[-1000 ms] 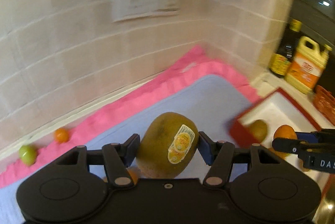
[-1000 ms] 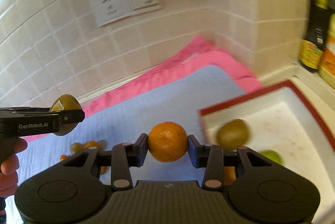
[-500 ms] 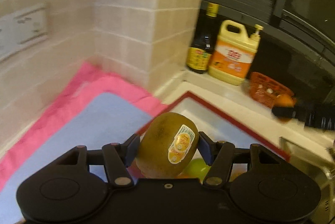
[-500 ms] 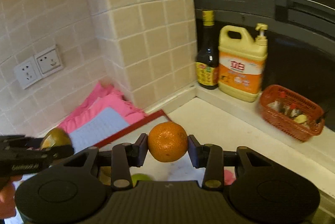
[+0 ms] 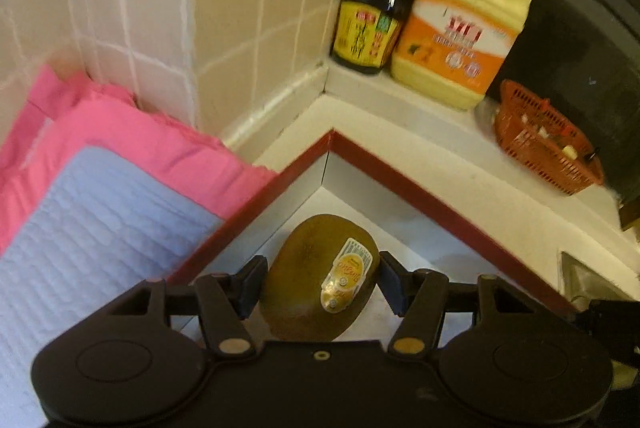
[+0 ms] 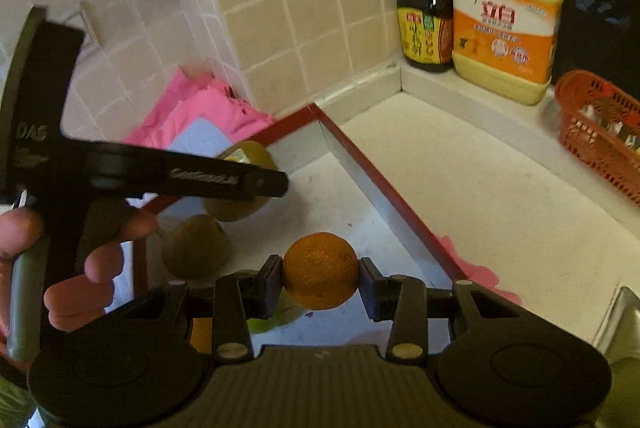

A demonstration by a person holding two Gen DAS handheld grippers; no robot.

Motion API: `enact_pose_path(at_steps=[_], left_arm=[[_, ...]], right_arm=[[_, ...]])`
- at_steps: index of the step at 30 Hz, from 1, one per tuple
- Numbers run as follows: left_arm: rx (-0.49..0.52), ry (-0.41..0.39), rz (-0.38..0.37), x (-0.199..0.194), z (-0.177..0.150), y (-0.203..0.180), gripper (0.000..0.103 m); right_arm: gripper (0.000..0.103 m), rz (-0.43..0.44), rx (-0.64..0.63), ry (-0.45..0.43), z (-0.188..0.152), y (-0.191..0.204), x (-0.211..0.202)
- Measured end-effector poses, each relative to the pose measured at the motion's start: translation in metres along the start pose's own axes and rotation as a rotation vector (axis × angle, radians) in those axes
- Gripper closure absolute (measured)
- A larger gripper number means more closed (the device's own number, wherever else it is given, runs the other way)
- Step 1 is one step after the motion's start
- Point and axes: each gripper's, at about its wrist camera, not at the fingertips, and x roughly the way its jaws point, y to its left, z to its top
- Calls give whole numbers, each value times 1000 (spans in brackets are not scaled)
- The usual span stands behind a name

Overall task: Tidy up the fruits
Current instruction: 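Carry the kiwi and orange into the red box and open both tools, then move both open tools back over the fruit on the mat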

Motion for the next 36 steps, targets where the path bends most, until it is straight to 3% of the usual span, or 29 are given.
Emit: enact_pose_path(at_steps=[7, 16, 22, 29, 36], left_arm=[[30, 57, 37, 30, -2, -9, 32], [29, 12, 42, 14, -2, -6, 29], [13, -61, 67, -34, -8, 3, 26], [-40, -163, 106, -110, -41, 25, 26], [-140, -238, 176, -189, -101, 55, 25]], right_arm=[[60, -51, 10, 37, -8, -10, 21], [59, -24, 23, 98, -17, -9, 36], [56, -6, 40, 53, -16, -12, 9], [56, -2, 94, -34, -5, -19, -41], [46, 73, 33, -97, 8, 29, -71]])
